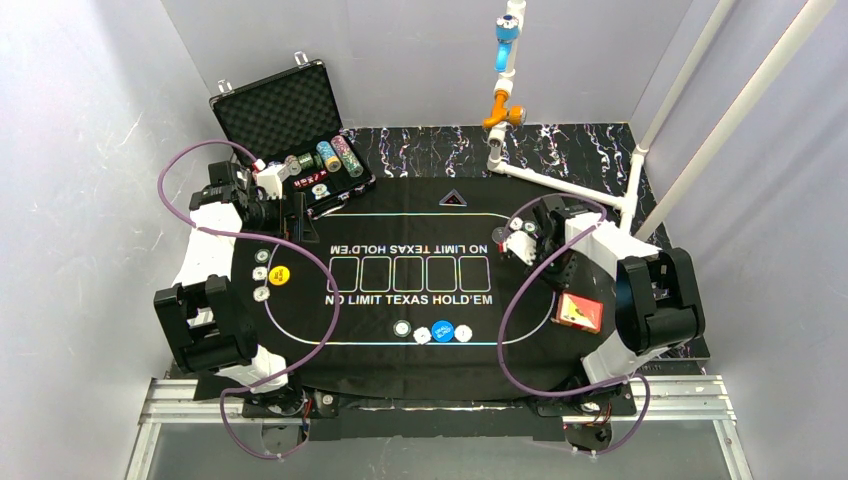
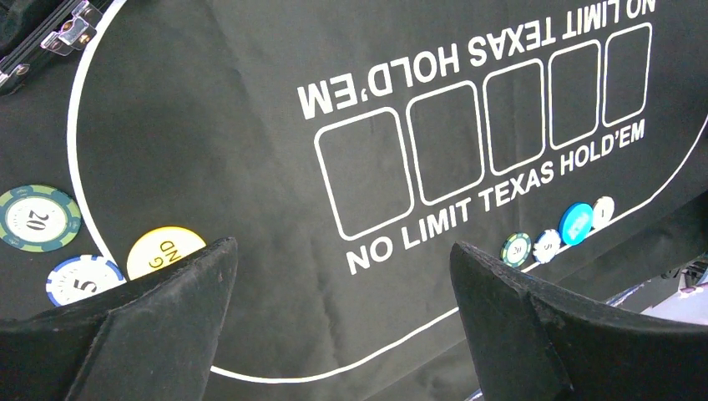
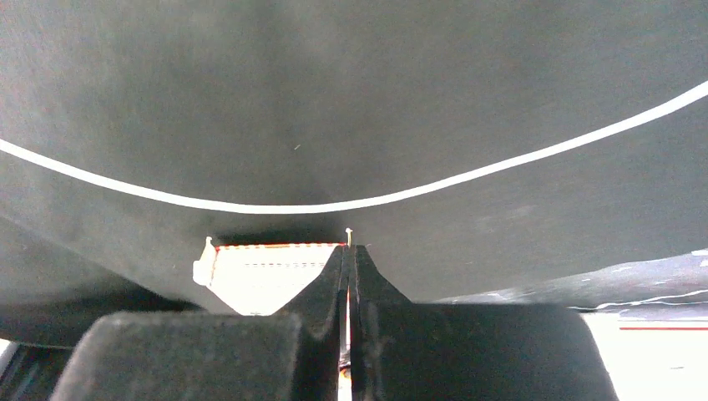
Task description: Distribute texas hold em gaming equipment
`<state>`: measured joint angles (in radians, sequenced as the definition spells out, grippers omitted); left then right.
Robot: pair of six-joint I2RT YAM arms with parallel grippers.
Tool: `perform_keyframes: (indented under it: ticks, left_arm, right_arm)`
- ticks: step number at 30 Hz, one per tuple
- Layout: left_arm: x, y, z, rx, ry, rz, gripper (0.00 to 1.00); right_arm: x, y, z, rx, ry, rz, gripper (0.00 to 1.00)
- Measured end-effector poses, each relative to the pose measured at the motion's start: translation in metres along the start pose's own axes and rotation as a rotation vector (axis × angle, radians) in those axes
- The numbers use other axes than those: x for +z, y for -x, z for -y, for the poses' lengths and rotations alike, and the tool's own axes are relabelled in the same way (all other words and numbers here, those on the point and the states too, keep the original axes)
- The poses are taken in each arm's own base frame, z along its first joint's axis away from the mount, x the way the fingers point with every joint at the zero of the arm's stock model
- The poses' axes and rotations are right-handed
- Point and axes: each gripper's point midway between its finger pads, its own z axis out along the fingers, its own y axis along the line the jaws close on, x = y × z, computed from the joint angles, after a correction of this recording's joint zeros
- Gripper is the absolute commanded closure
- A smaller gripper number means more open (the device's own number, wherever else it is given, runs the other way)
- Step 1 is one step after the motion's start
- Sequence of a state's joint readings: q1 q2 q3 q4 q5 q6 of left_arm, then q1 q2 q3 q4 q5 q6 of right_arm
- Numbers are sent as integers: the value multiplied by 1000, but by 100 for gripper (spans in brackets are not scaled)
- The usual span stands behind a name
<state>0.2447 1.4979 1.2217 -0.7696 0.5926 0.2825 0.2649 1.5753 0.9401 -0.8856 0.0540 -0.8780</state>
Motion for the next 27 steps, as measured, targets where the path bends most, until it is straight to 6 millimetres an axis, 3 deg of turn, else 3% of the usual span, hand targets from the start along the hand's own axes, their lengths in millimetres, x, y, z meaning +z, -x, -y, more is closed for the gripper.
perform_keyframes:
  ticks: [2,4,5,7,11,16,20,27]
  left_arm:
    - [0,0,0,-3,-1,0,2]
    - [0,0,1,-6,-2,1,2]
    - [0,0,1,-6,-2,1,2]
    - [0,1,1,-5,-2,2,2]
    - [0,1,1,-5,-3,3,2]
    - [0,1,3,-3,-12,8,2]
    - [-1,2,5,-3,-20,11,2]
    - [-1,2,6,-2,-26,13,2]
  right_arm:
    - [-6,14,9,8,-12,39,97]
    - [-10,30,18,15,-21,79,51]
    - [-11,37,21,23,-21,96,32]
    - [-14,49,27,34,-16,122,5]
    - [-22,61,33,39,-20,162,2]
    - [-31,55,30,35,-49,165,2]
    - [-29,34,17,18,-60,124,2]
    - [-5,1,-2,-20,-28,12,2]
